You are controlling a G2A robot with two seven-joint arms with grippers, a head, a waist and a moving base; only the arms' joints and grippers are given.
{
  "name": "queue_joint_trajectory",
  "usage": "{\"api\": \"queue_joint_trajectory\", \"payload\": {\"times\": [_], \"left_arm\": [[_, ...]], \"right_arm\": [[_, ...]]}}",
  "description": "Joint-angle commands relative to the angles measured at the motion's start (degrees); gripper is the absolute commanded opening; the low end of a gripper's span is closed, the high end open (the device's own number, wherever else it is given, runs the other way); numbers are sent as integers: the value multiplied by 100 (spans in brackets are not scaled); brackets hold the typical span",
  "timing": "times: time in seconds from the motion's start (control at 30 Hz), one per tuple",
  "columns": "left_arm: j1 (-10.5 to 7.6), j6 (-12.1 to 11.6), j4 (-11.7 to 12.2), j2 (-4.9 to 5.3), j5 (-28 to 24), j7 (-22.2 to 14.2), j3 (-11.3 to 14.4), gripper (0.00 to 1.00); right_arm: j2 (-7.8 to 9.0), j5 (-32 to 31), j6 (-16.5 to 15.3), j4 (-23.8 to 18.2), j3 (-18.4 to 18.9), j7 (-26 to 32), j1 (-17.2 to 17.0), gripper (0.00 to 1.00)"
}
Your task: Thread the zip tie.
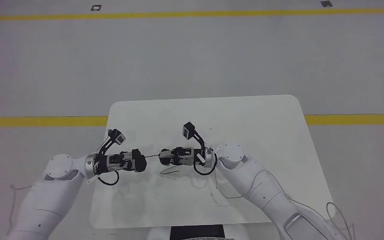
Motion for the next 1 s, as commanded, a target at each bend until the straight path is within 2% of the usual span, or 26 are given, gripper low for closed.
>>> {"api": "queue_joint_trajectory", "payload": {"times": [0.0,0.13,0.33,0.37,0.5,0.53,0.6,0.67,0.73,0.83,0.97], "left_arm": [[0,0,0,0,0,0,-1,100],[20,77,-111,-12,69,177,93,100],[-8,88,-133,-15,99,142,199,100],[-21,89,-124,-15,104,142,210,95],[-51,72,-101,-11,100,130,238,47],[-54,67,-99,-11,95,127,245,42],[-61,60,-92,-8,93,120,256,36],[-66,59,-91,-6,91,115,266,24],[-69,57,-87,-2,87,120,274,16],[-72,55,-85,2,83,123,285,10],[-72,55,-89,8,84,139,304,8]], "right_arm": [[0,-2,2,-1,1,-2,0,0],[4,-136,43,-144,-24,-194,-74,0],[-15,-286,97,-280,-104,-344,-116,0],[-19,-289,91,-274,-110,-348,-111,0],[-30,-305,59,-248,-121,-362,-98,0],[-32,-318,51,-245,-122,-378,-97,0],[-34,-340,45,-239,-121,-403,-100,0],[-33,-368,51,-236,-115,-423,-99,0],[-31,-403,56,-247,-111,-451,-103,0],[-28,-476,55,-271,-107,-505,-113,0],[-25,-516,67,-303,-104,-521,-133,0]]}}
